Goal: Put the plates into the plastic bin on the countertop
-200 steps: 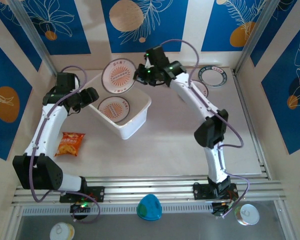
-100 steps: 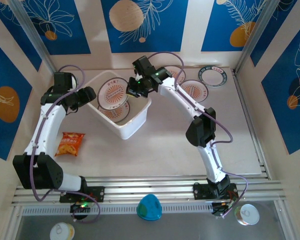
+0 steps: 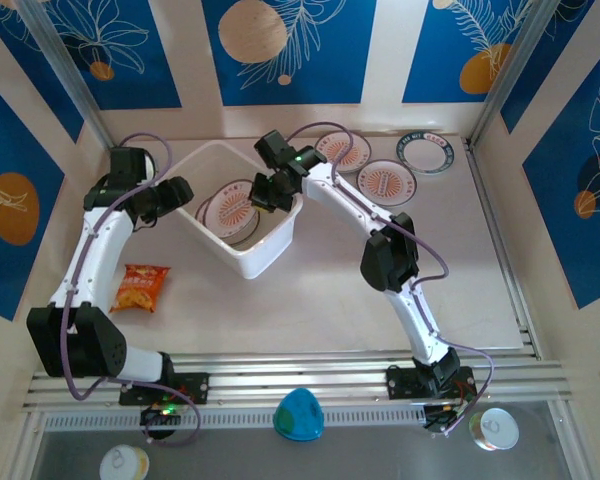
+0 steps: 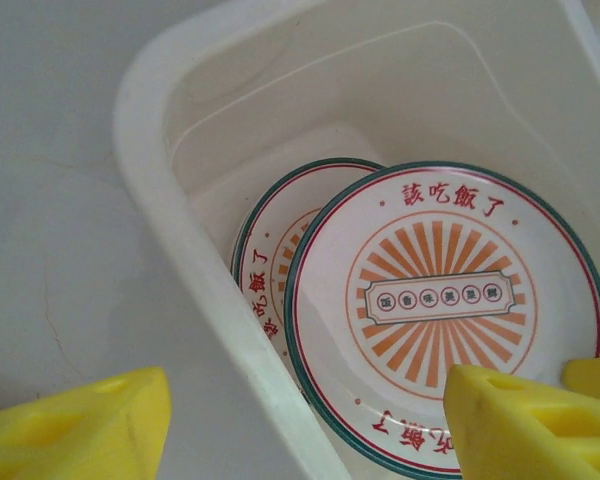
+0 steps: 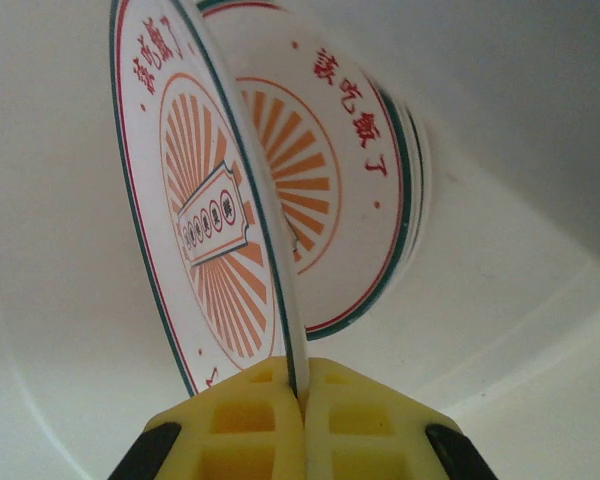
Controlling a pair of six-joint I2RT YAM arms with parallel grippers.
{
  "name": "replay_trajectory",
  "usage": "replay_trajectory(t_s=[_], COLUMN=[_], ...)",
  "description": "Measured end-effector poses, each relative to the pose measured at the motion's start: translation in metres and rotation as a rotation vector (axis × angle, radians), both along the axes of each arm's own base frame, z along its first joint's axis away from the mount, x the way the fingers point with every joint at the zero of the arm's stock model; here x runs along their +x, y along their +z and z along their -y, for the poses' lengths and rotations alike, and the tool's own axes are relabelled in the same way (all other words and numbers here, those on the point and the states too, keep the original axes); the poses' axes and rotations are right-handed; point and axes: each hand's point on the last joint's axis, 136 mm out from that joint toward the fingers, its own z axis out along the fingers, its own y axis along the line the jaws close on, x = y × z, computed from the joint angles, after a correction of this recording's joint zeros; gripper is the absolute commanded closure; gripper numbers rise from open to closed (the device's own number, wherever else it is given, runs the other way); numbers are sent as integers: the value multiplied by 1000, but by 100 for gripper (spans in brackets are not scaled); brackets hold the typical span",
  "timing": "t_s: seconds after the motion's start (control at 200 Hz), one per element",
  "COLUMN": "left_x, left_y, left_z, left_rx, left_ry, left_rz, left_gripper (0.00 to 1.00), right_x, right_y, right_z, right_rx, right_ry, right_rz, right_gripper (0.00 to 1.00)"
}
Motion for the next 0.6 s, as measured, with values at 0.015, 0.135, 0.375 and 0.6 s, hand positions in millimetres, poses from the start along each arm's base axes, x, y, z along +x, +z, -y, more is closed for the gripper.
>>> replay_trajectory(t_s=[0.015, 0.135, 0.375, 0.6], left_x=[0, -2, -3, -3], left_y=[-1, -6, -9, -14], left_z=[0, 1, 1, 1], left_rx=[0, -6, -6, -6], left_ry=[0, -4, -5, -5], left_rz=[-2, -14, -19, -24], left_gripper=[27, 27, 27, 27], right_x=[-1, 0, 3, 5], right_y=[-1, -4, -7, -9], right_z=[0, 0, 1, 1], right_rx=[-2, -15, -19, -26], right_ry=[-5, -34, -75, -82], right_rz=[-5, -8, -14, -11], right_gripper=[100, 100, 100, 98])
